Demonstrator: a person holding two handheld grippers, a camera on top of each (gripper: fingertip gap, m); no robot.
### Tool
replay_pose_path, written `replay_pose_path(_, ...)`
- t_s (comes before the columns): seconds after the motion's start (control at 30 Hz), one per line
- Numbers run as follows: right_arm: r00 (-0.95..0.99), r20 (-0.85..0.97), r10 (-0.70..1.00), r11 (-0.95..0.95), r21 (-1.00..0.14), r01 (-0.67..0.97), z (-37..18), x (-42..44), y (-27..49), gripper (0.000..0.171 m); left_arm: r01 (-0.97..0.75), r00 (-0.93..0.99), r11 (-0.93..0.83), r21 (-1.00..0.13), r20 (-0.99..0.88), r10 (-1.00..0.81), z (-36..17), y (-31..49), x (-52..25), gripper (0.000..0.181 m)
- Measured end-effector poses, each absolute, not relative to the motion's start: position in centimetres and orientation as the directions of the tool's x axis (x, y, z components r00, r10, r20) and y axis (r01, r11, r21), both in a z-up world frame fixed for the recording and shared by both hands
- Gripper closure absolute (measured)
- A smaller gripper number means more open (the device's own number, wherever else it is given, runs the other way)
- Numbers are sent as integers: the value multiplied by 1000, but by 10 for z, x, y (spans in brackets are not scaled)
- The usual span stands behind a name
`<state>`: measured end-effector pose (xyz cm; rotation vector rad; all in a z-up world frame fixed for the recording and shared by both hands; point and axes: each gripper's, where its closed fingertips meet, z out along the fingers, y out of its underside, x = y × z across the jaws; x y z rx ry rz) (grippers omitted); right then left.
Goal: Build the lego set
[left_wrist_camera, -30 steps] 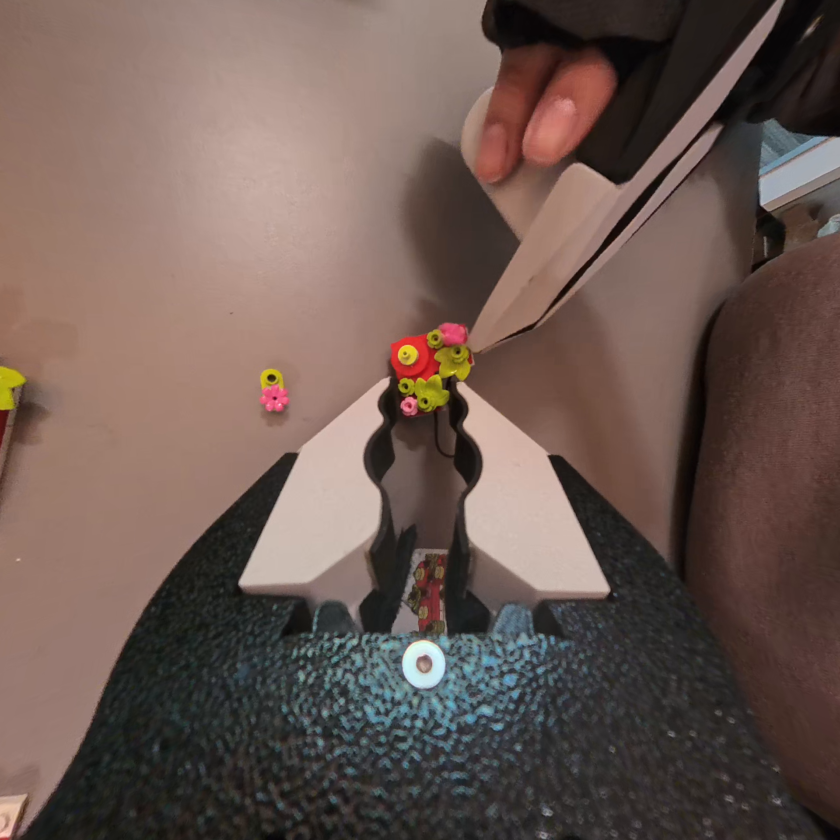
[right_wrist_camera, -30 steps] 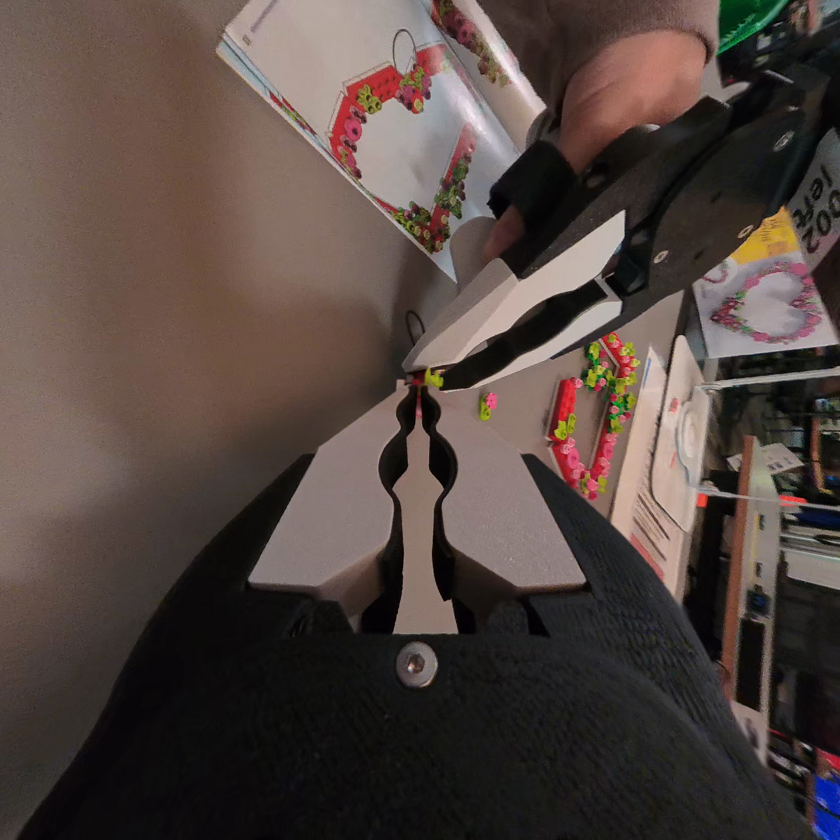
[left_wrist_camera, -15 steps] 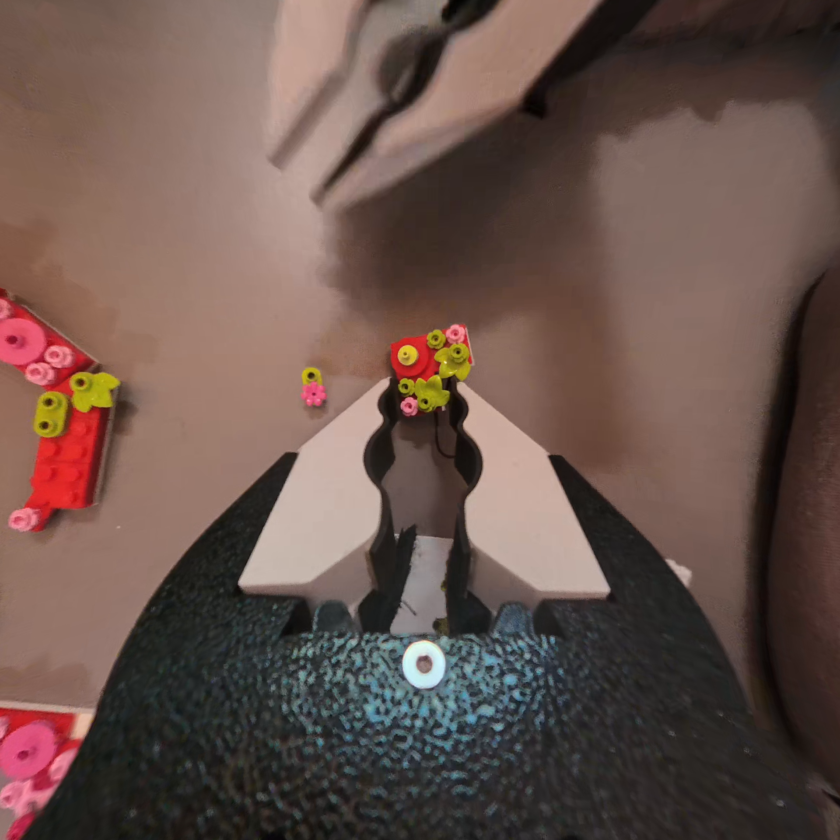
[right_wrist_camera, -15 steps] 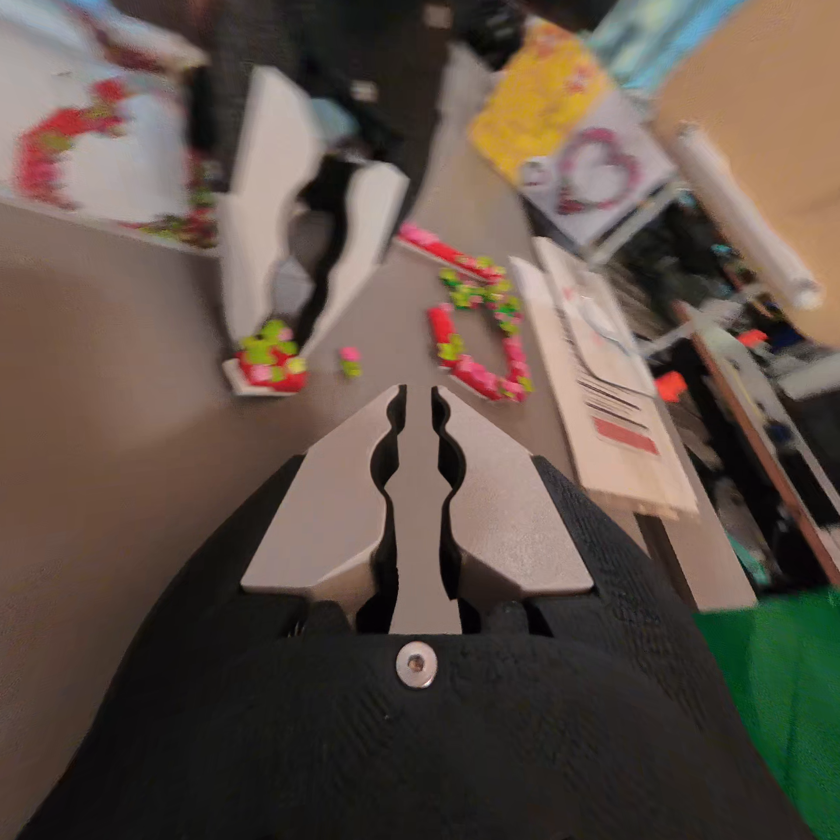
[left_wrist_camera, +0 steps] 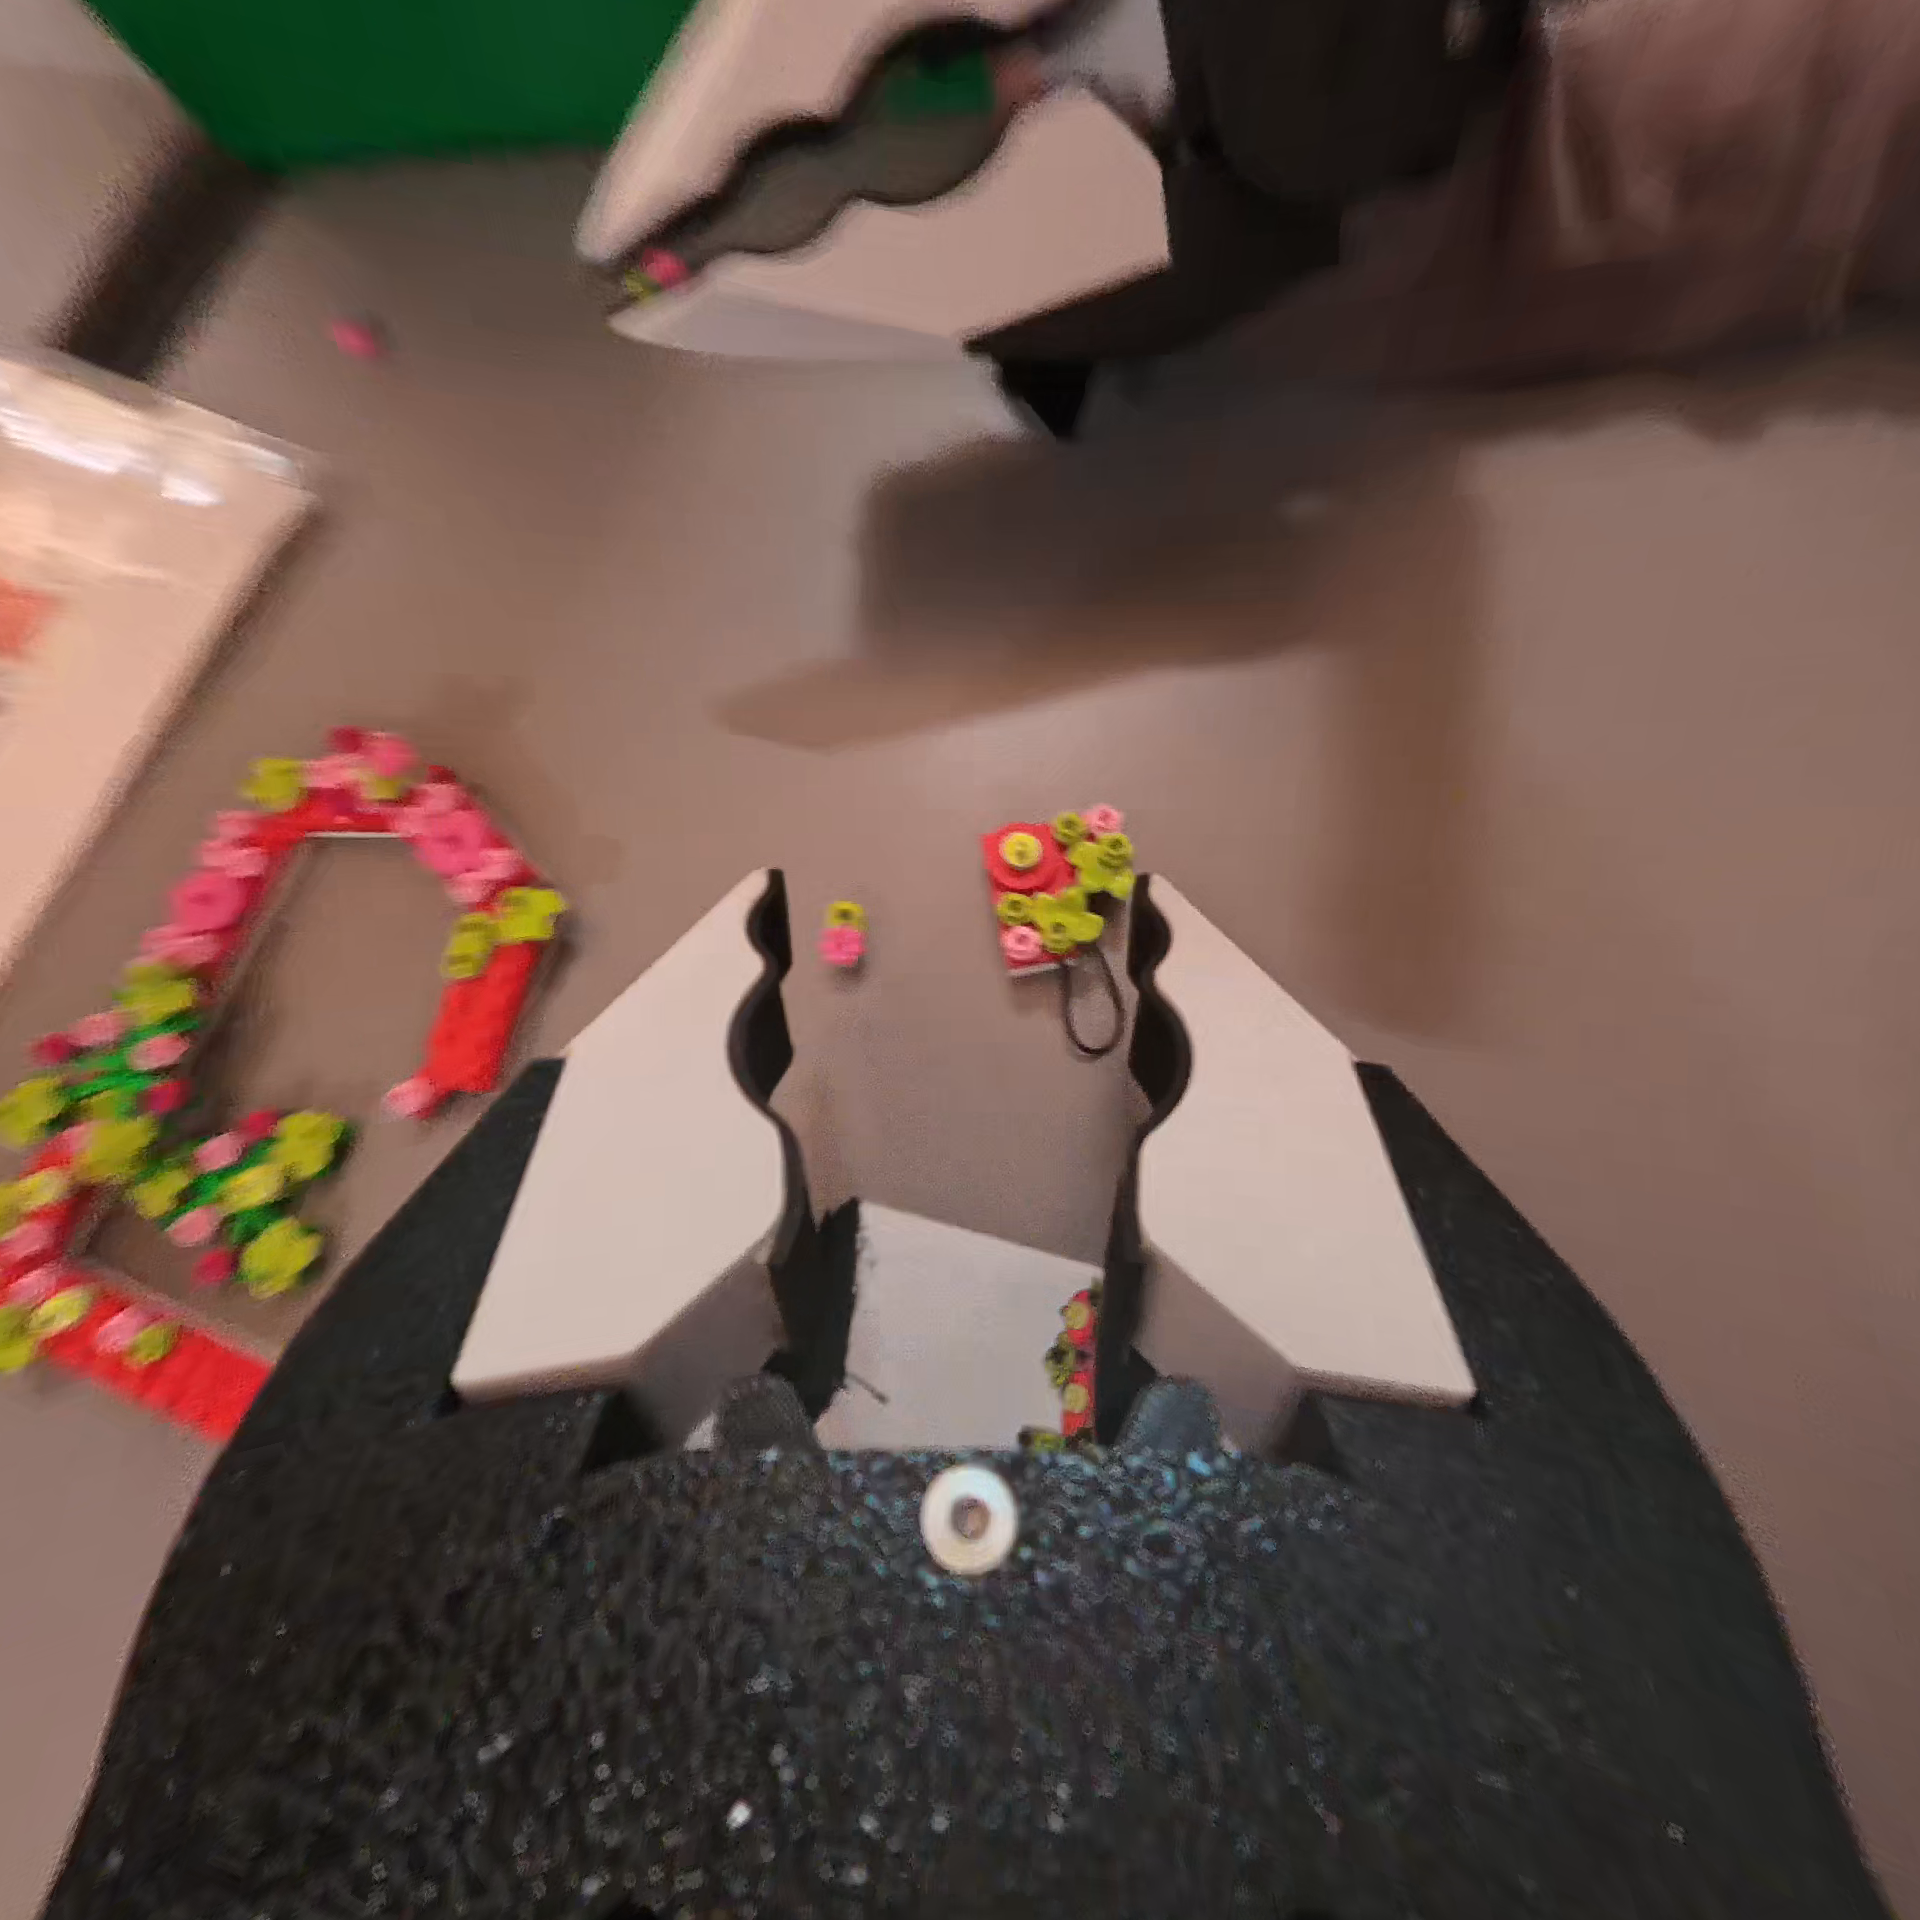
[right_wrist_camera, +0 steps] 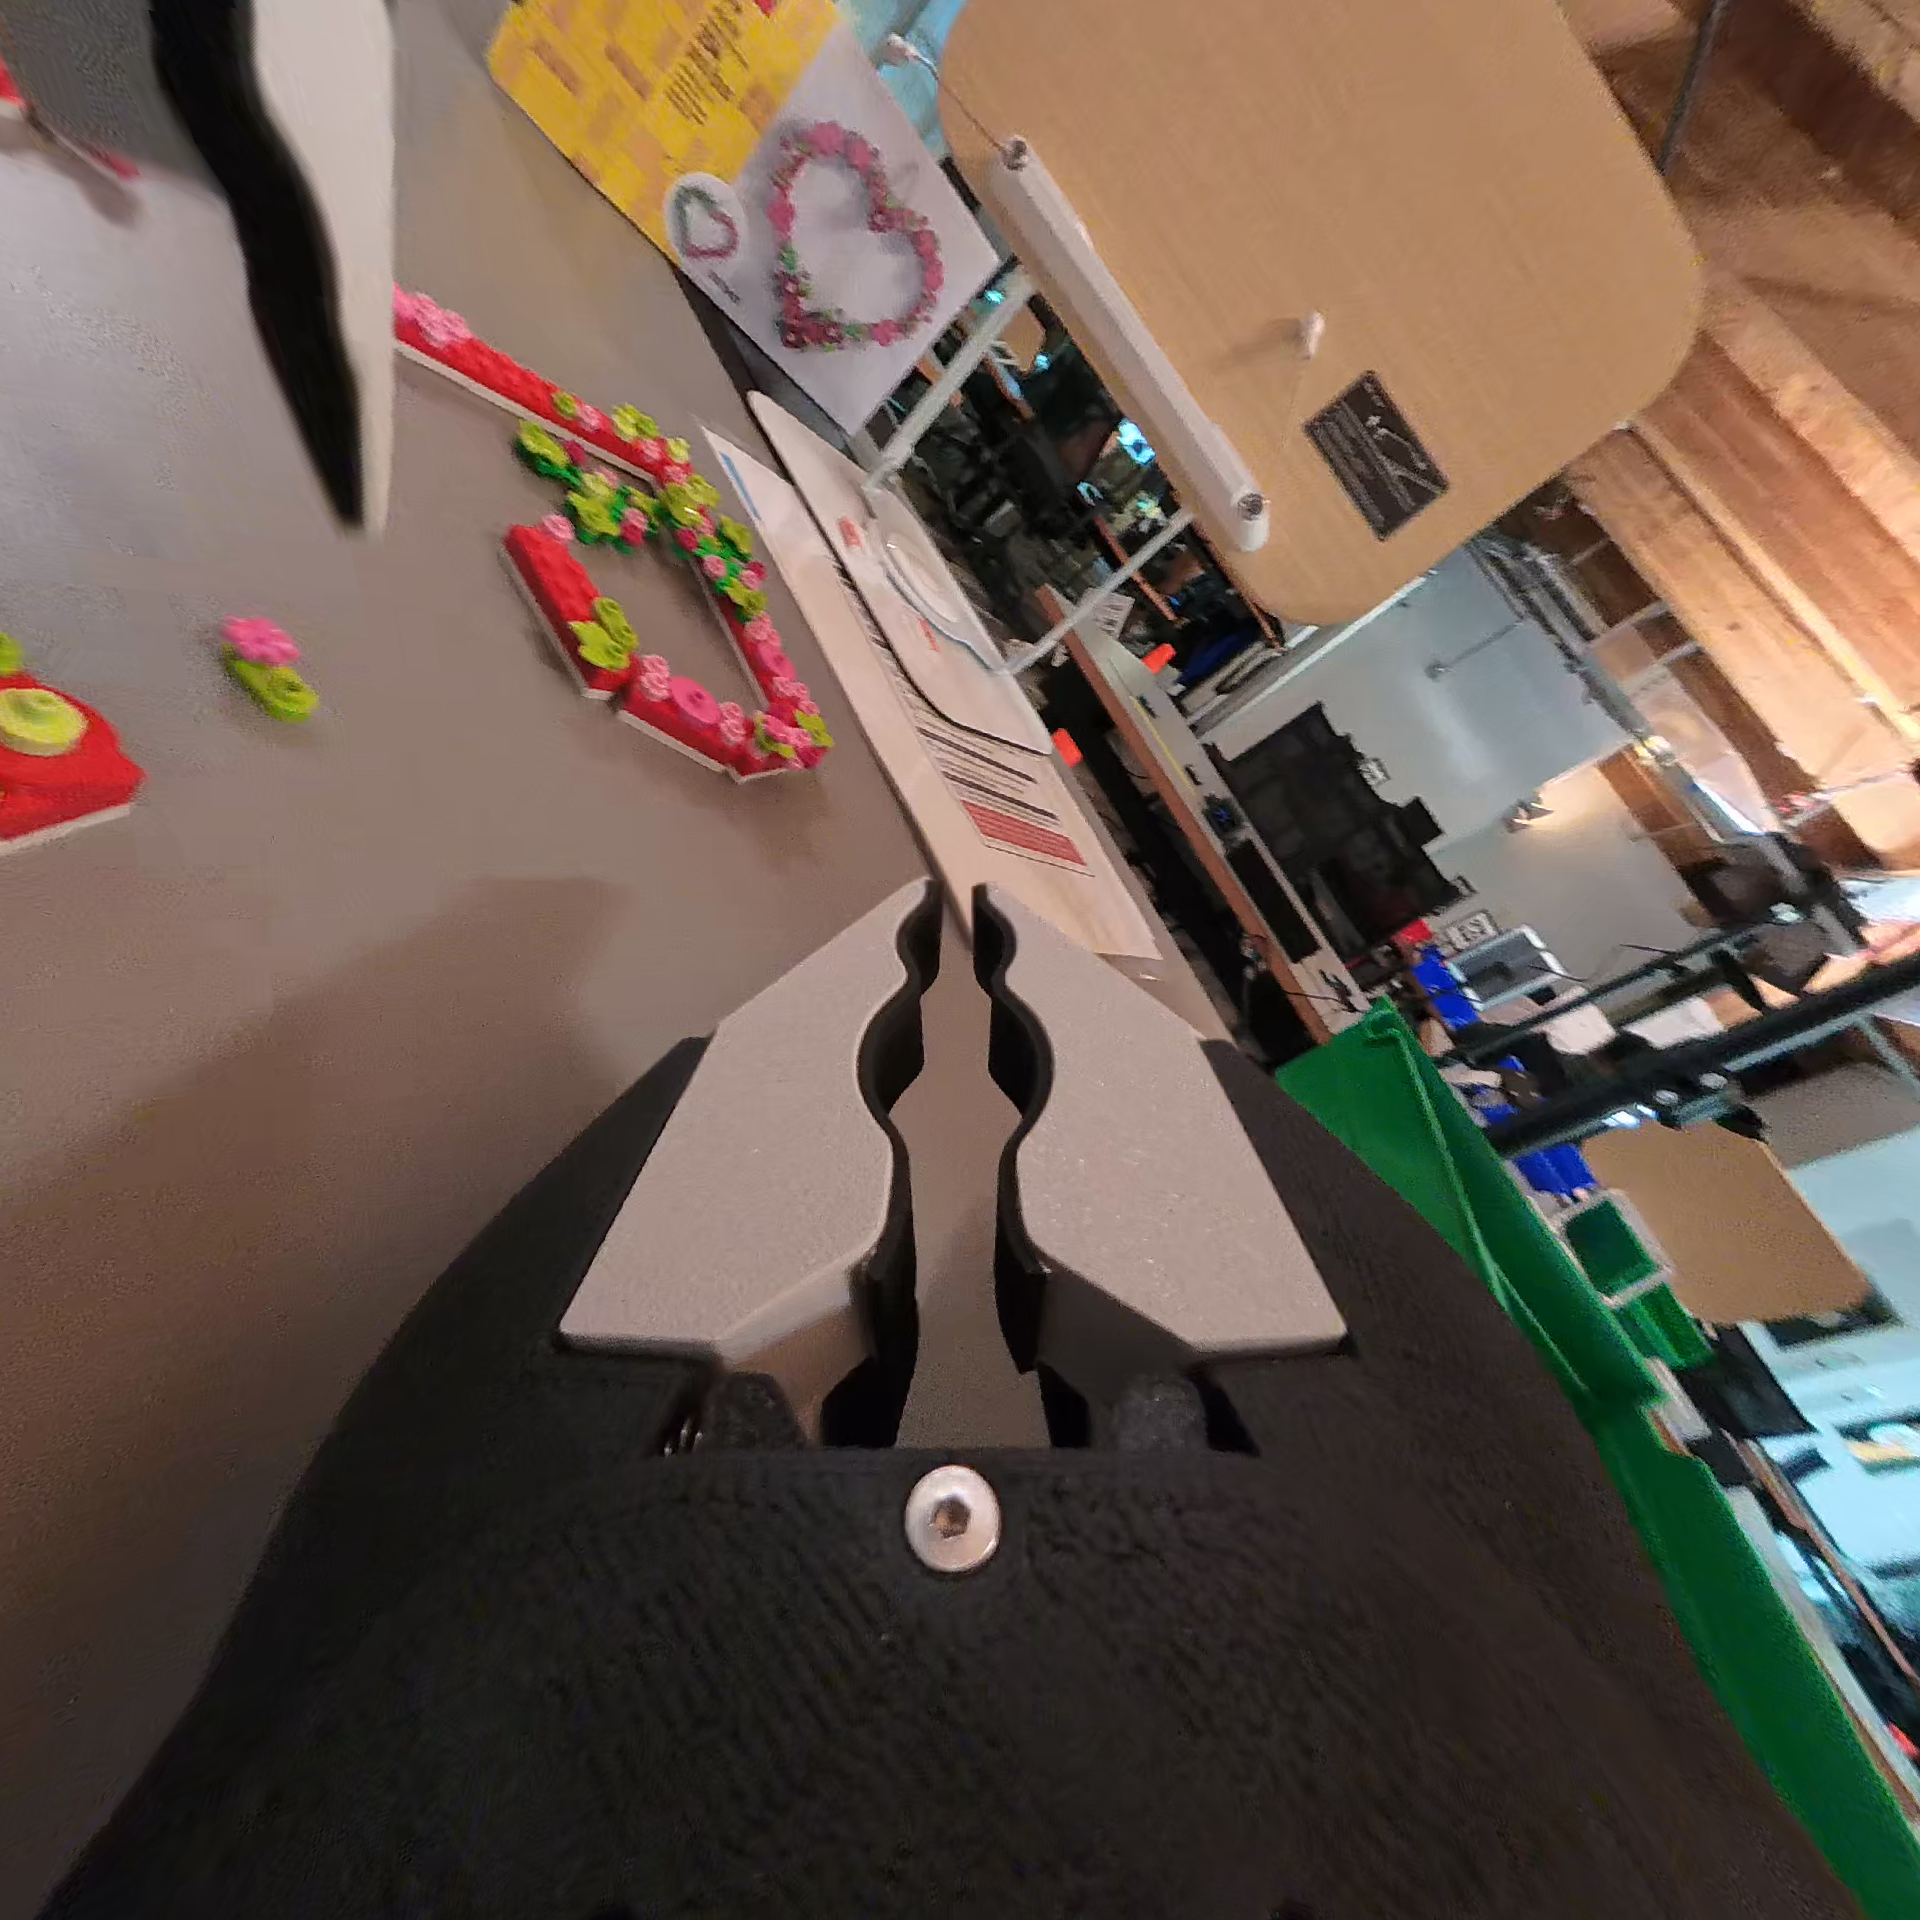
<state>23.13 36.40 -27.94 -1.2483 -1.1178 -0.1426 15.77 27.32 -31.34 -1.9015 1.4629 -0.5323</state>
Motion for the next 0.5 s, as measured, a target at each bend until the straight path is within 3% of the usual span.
replay_pose_path(0.03,517,732,444,377,-676,633,-277,234,366,168,-634,337,-142,-761,-107,-935,-299,281,151,115)
replay_pose_path(0.23,619,745,250,325,-666,671,-257,261,376,163,-337,732,70,-939,-308,-608,-223,346,70,120)
replay_pose_path(0.37,756,642,124,248,-758,603,-241,278,370,156,-312,833,227,-923,-380,-401,-209,366,37,120)
replay_pose_path(0.5,846,532,42,253,-825,506,-228,285,358,151,-243,855,345,-907,-368,-366,-205,356,40,115)
